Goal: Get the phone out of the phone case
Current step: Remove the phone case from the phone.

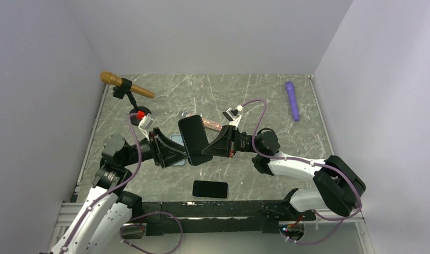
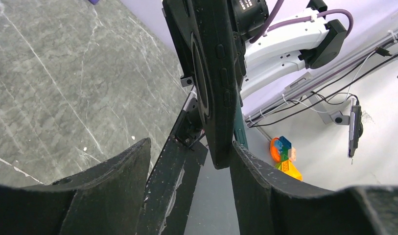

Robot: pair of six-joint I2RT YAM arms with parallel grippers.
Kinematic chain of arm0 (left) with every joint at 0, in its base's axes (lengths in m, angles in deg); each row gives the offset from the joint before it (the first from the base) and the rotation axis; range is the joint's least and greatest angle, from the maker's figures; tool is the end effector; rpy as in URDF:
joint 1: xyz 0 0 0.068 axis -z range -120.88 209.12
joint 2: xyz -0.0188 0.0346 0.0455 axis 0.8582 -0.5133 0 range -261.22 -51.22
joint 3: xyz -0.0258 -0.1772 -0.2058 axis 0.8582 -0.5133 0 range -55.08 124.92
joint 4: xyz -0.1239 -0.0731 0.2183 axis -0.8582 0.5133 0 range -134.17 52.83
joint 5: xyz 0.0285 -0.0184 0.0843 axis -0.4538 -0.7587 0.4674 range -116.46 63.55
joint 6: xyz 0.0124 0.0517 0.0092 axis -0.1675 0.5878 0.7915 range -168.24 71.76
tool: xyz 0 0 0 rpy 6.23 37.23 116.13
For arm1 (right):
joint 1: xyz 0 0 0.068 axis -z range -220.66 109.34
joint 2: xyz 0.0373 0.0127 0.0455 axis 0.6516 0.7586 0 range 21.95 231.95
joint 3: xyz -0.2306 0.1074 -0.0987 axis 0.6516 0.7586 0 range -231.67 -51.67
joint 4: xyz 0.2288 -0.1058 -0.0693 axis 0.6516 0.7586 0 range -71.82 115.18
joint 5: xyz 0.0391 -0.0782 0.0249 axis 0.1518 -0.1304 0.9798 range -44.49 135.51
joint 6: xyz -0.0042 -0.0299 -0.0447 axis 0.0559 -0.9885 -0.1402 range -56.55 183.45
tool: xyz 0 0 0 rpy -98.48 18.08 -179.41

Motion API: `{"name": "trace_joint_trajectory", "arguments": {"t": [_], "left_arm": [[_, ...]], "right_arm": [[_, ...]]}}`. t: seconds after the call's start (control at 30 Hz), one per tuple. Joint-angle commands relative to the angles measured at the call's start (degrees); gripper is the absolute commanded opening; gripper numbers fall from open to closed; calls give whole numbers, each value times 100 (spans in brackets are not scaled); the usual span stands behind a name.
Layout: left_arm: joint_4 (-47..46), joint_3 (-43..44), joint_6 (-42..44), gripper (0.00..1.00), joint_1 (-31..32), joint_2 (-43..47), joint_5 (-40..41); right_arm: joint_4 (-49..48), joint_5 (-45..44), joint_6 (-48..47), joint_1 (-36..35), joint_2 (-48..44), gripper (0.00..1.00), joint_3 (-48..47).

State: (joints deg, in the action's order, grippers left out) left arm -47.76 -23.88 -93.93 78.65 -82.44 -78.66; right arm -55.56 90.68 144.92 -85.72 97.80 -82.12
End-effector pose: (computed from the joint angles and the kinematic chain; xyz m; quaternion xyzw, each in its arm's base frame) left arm 0.1178 -0.0716 0.3161 0.1732 0.6715 -0.6065 0.3889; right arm 0.1639 0.2001 0.2843 -0.1653 0.5526 0.7966 0.1809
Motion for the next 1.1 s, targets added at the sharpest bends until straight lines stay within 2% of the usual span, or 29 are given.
{"name": "trace_joint_trajectory", "arguments": {"t": [0.0,0.1,0.2,0.47,0.63,0.77,0.93,1.07], "left_arm": [[139,124,196,65,-28,-226,235],[-78,147,19,75,-15,-309,277],[-101,240,-26,77,18,-401,348],[170,442,118,66,105,-545,681],[345,501,258,49,110,-595,811],[1055,676,648,34,102,-653,1002],[2313,1024,1366,6,102,-832,1708],[2881,1107,1679,0,104,-900,2266]], "right_arm": [[-836,-139,49,-66,-103,0,-116],[-771,-146,-17,-99,-79,0,-137],[-712,-165,-76,-145,-24,0,-170],[-747,-175,-72,-208,135,0,-173],[-745,-168,-63,-211,168,0,-169],[-616,-149,-145,-202,117,0,-157],[-172,-159,-394,-131,-140,0,-107],[488,-227,-761,-6,-546,0,-14]]}}
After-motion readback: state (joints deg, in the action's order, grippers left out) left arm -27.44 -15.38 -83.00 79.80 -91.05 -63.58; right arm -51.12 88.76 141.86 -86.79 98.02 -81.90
